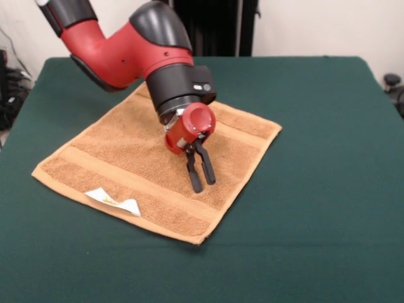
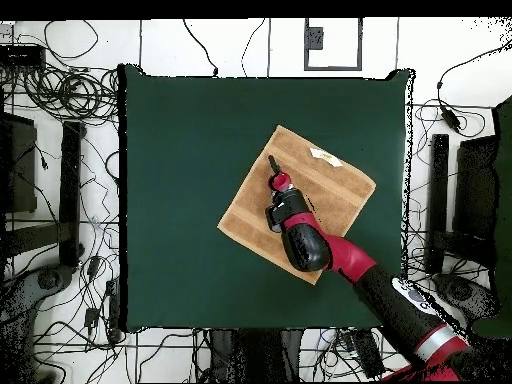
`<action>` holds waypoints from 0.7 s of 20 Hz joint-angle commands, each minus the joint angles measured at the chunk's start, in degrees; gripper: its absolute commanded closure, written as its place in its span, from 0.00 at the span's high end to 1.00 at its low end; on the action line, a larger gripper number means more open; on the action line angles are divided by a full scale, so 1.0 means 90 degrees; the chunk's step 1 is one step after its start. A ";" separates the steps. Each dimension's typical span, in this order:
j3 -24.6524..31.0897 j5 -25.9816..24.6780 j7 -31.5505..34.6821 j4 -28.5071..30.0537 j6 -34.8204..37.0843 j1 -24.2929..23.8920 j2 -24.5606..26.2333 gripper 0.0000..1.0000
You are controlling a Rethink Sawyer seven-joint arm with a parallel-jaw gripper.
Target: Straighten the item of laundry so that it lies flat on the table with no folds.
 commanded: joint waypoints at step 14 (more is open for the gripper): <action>-0.0212 0.0592 0.0975 0.0657 0.0599 0.0760 0.0300 1.00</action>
